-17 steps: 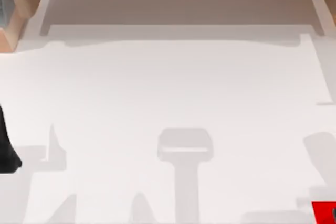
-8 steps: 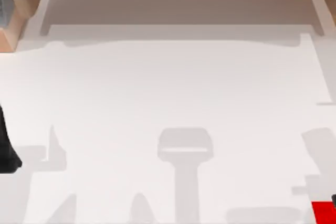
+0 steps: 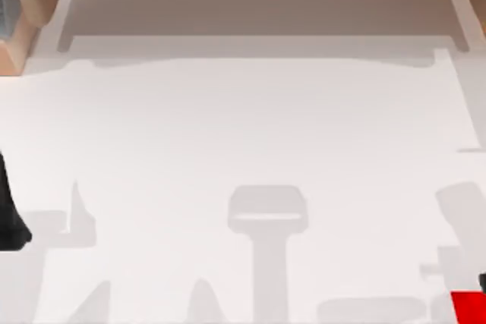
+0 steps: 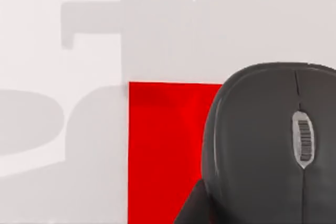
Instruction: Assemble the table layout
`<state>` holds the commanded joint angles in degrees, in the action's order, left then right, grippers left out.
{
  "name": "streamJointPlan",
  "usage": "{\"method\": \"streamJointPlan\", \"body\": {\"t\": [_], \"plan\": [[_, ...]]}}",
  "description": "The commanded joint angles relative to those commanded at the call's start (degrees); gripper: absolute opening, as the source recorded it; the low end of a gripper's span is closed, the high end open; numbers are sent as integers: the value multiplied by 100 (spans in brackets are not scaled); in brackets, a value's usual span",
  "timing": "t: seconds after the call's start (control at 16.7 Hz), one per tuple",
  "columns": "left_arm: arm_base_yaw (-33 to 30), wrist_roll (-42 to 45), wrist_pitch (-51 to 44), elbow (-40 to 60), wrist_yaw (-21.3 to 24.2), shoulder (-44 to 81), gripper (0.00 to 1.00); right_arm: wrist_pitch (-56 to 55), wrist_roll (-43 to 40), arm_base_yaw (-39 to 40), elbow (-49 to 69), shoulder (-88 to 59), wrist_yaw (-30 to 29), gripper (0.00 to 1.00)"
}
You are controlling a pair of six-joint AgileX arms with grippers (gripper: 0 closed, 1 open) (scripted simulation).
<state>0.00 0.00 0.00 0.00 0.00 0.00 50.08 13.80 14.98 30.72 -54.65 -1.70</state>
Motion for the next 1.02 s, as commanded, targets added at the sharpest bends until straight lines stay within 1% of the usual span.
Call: {"method": "streamJointPlan", "body": {"t": [0.66, 0.96, 1.02], "plan": [[0, 0, 0, 0, 0, 0, 100, 72, 4, 23, -506, -444, 6, 0], [0, 0, 0, 0, 0, 0, 100, 74, 4, 23, -514, -450, 6, 0], [0, 0, 0, 0, 0, 0, 100, 74, 4, 23, -514, -450, 6, 8]]}}
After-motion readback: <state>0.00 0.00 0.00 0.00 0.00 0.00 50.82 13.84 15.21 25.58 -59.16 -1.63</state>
